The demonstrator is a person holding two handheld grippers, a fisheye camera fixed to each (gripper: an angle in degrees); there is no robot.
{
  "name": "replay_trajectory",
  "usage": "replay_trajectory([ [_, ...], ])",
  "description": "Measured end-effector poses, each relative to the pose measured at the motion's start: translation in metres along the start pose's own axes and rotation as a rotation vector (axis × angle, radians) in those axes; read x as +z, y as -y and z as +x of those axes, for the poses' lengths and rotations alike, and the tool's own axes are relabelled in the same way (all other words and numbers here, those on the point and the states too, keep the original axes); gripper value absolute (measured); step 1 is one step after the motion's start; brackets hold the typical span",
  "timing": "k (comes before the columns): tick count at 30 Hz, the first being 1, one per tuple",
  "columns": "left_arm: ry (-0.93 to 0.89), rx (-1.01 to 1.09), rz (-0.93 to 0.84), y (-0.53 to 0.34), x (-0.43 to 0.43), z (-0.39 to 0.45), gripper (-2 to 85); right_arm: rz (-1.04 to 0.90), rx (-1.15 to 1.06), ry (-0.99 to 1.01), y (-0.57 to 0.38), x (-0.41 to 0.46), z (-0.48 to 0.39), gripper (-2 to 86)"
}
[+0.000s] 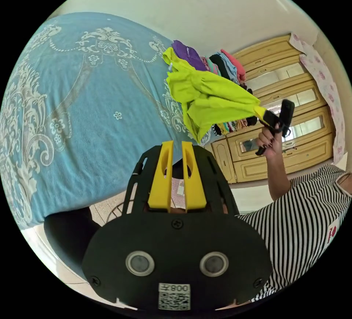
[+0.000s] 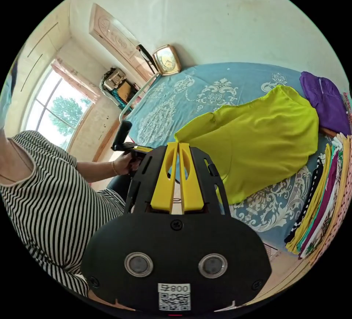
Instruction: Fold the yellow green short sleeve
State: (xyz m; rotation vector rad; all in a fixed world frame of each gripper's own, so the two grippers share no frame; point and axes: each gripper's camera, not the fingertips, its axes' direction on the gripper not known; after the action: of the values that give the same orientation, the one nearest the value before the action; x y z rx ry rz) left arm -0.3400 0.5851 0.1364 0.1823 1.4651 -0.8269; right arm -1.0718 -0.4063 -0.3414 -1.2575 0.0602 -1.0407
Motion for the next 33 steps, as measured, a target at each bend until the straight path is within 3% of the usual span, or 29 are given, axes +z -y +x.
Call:
replay_trajectory([
  [4,-0.101,-0.043,0.12,-0.007,-0.035,-0.031,6.2,0.035,-0.026,0.11,-0.05,-0.068,-0.045,0.2],
  [11,-0.166,-0.057,0.076,0.007,-0.041,-0.076,8.1,0.029,-0.028,0.18,-0.117,-0.147,-0.095,0.1],
  [15,-0.146,-0.1,0.009,0.029,-0.033,-0.105,9.8,0.033,-0.04,0.152,-0.141,-0.191,-0.113,0.1],
  [21,0.023,-0.134,-0.108,0.066,-0.029,-0.148,10.9,0.075,0.02,0.128,-0.174,-0.259,-0.119,0.2],
  [28,-0.01,-0.212,-0.204,0.059,-0.035,-0.185,4.0,0.1,0.081,0.124,-0.195,-0.316,-0.115,0.1],
  [33,-0.105,-0.153,-0.084,0.024,-0.114,-0.191,1.7,0.114,0.082,0.081,-0.205,-0.35,-0.118,0.1],
])
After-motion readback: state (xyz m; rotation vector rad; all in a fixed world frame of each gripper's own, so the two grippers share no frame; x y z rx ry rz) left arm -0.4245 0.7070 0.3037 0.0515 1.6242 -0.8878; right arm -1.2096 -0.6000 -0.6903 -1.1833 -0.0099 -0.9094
